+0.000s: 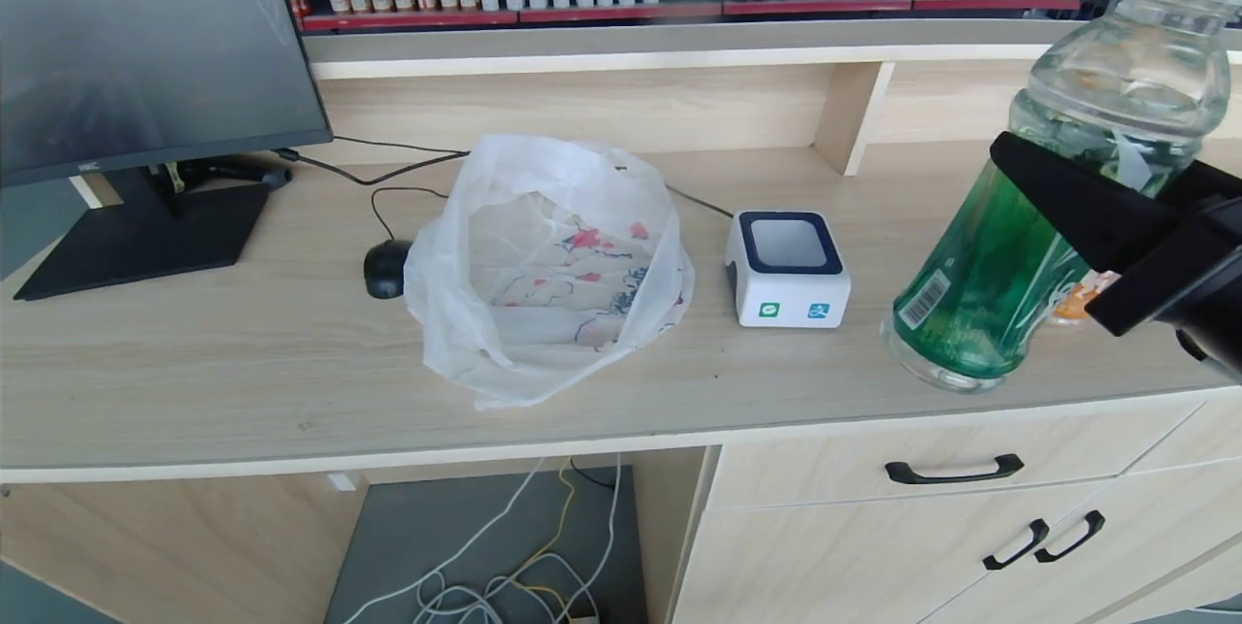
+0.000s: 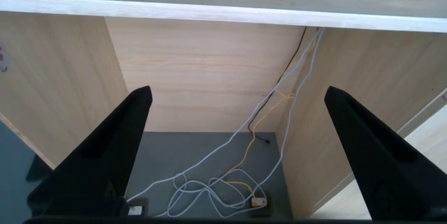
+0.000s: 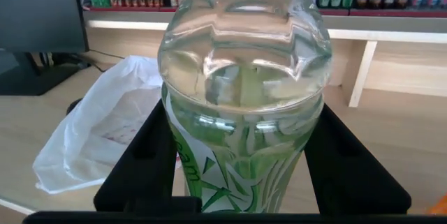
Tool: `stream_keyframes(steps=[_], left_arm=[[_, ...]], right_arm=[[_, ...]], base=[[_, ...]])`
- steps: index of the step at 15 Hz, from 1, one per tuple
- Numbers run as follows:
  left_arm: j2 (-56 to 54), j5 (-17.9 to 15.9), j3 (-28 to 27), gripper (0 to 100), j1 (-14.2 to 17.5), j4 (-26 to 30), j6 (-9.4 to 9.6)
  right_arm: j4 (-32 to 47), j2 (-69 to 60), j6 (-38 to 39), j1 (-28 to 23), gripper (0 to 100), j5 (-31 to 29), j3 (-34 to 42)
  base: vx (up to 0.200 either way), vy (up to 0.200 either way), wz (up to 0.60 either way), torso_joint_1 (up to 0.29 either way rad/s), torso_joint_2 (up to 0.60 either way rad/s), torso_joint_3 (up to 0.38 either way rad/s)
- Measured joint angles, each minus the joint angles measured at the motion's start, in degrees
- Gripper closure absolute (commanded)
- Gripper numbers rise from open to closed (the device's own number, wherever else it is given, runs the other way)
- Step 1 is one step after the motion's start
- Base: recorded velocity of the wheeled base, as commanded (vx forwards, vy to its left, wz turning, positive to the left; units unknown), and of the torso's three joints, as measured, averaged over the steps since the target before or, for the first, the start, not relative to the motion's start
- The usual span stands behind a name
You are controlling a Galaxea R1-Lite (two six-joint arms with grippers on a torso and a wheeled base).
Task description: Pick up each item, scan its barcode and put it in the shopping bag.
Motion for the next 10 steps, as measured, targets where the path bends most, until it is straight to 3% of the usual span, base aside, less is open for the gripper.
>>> stream_keyframes(steps=[3,10], left_arm=[[0.00,0.02,0.00,0,0.00,0.02,0.00],[0.00,0.00,0.00,0,0.00,0.02,0.00]], right_arm=[[1.18,1.71,-2.34,0.01,100,-0.02,-3.86],[11.63,9.53,-9.65,-0.07,100,0.00,-20.83]], base=[[0.000,0.000,0.00,0.000,0.00,0.000],[0.000,0.000,0.00,0.000,0.00,0.000]])
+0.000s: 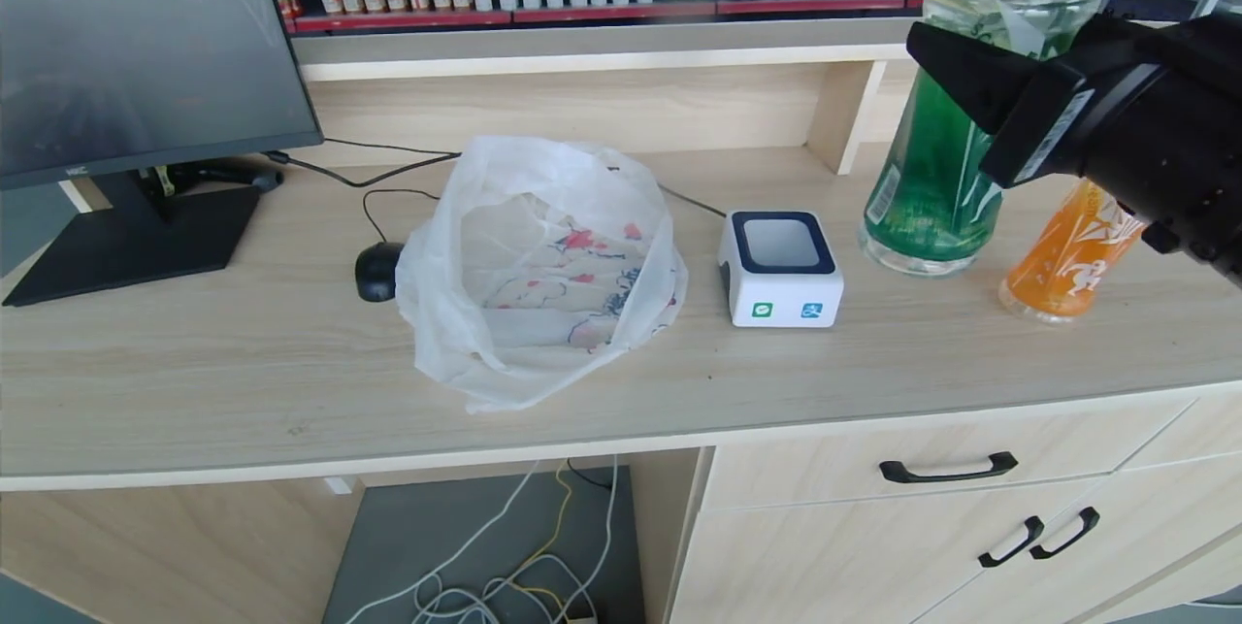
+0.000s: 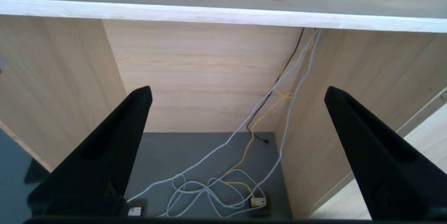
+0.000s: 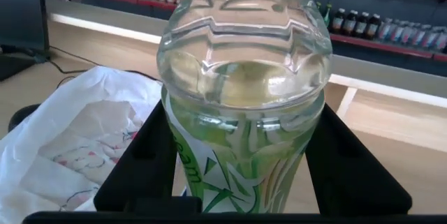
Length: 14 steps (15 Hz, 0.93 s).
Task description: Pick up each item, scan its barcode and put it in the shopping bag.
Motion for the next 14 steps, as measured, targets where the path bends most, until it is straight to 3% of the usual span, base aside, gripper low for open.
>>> stream_keyframes(steps=[10,14], left_arm=[[0.00,0.00,0.00,0,0.00,0.00,0.00],[0.00,0.02,0.00,0,0.00,0.00,0.00]], right_arm=[[1.37,10.37,-14.04,1.05,100,0.68,-11.89],[1.38,13.98,-26.00,1.57,100,6.51,-14.47]], base=[[0.000,0.000,0.00,0.000,0.00,0.000],[0.000,0.000,0.00,0.000,0.00,0.000]])
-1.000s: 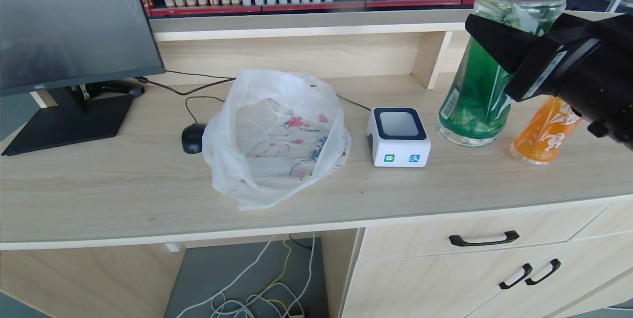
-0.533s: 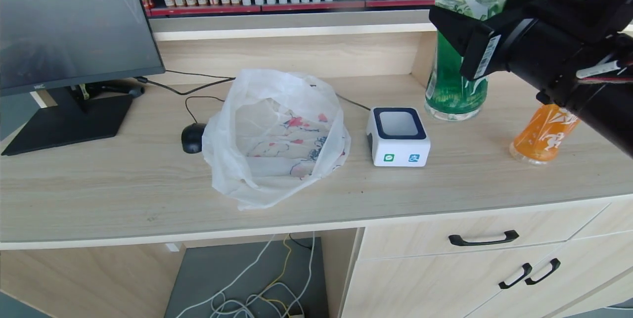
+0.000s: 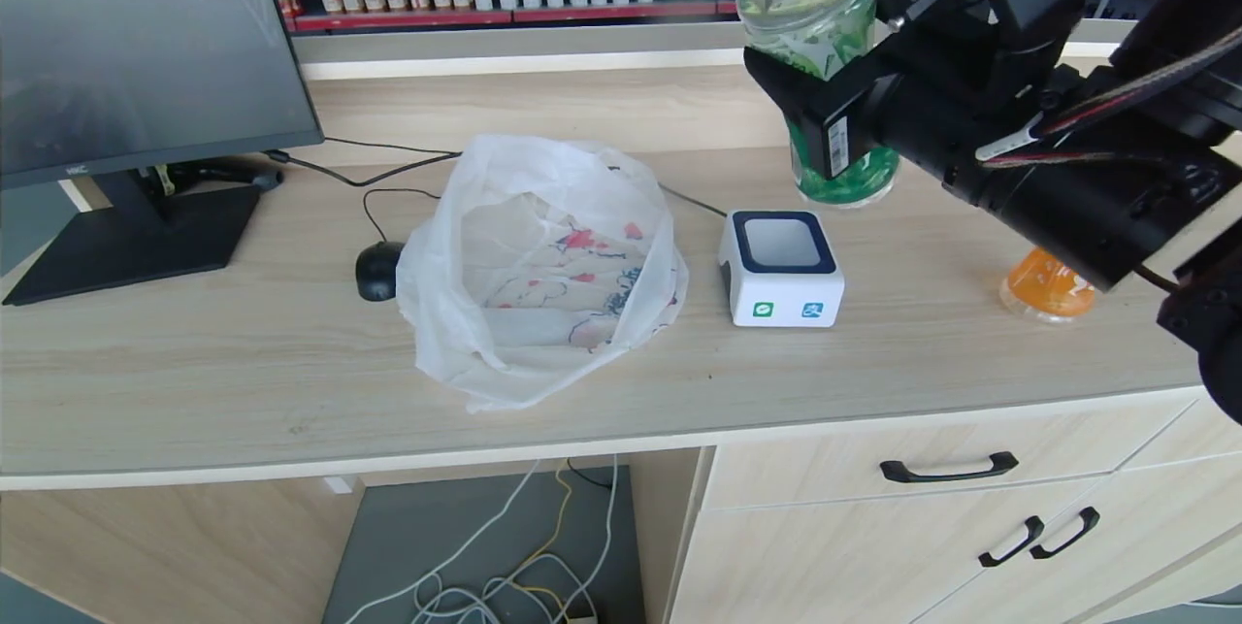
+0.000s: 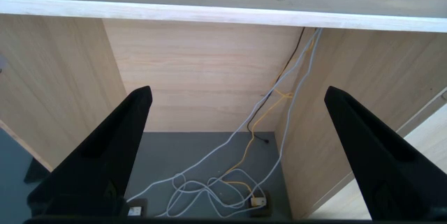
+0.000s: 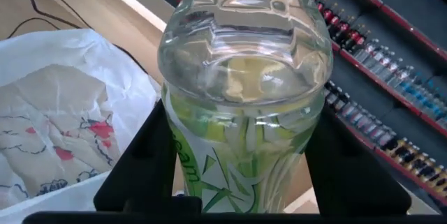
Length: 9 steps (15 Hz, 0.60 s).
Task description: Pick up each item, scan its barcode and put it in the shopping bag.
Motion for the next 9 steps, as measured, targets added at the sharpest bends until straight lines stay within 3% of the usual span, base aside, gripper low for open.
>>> stream_keyframes(steps=[6,9], left_arm=[[0.00,-0.02,0.00,0,0.00,0.00,0.00],[0.00,-0.02,0.00,0,0.00,0.00,0.00]], right_arm=[[0.02,2.10,-13.93,-2.51,100,14.23,0.68],[0.00,2.47,-19.05,-4.19,100,17.18,1.40]], base=[[0.000,0.000,0.00,0.000,0.00,0.000],[0.000,0.000,0.00,0.000,0.00,0.000]])
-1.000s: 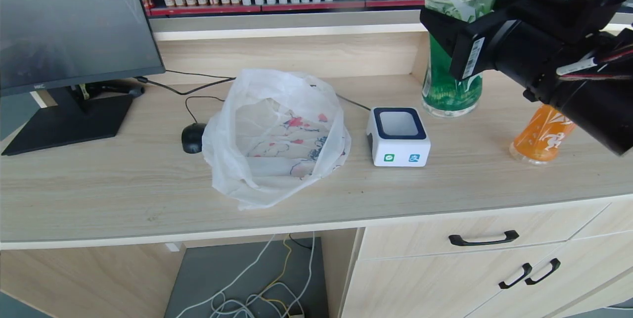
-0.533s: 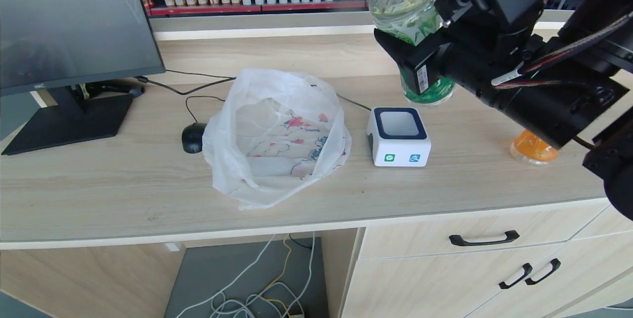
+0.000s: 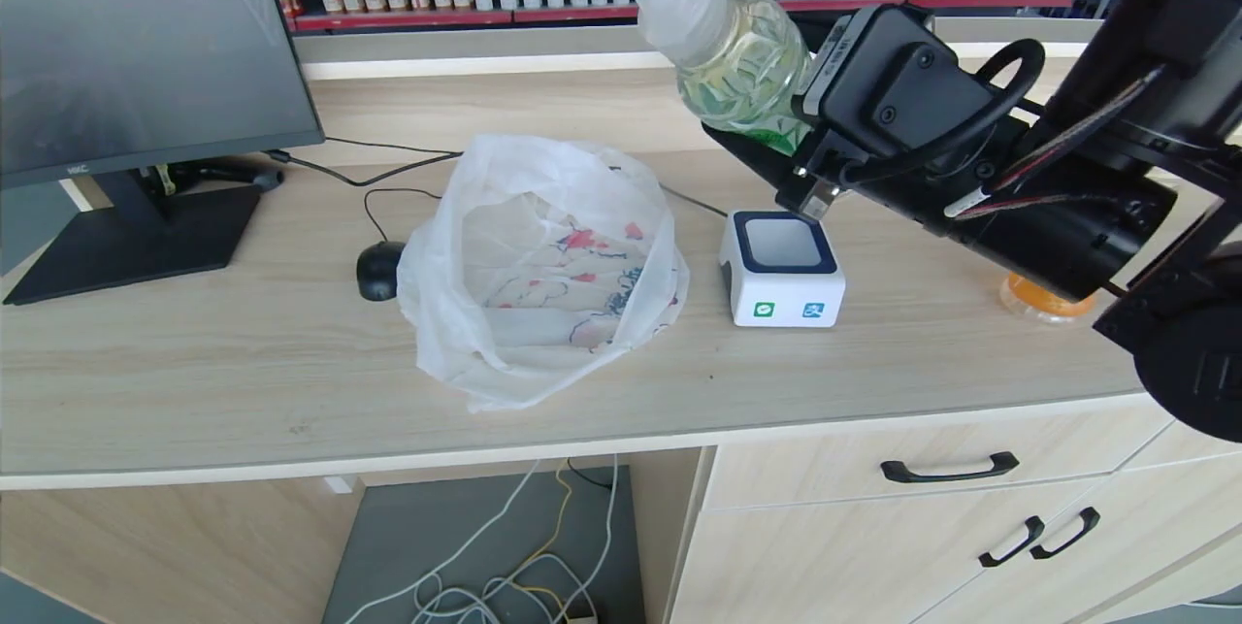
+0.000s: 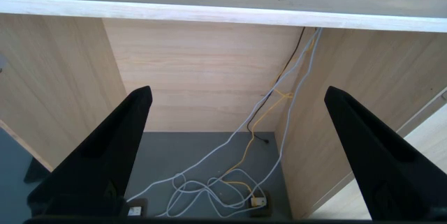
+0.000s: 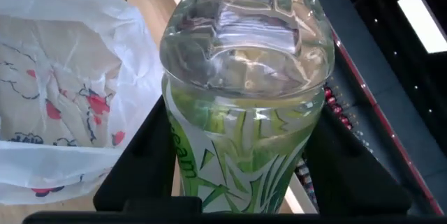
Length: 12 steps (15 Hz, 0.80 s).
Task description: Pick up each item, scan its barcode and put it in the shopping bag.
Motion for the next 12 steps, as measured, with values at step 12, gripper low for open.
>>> stream_keyframes(steps=[12], left_arm=[[0.00,0.00,0.00,0,0.00,0.00,0.00]], right_arm=[[-0.09,4.39,-10.29,-2.76,100,7.80,2.19]], base=[[0.000,0.000,0.00,0.000,0.00,0.000]])
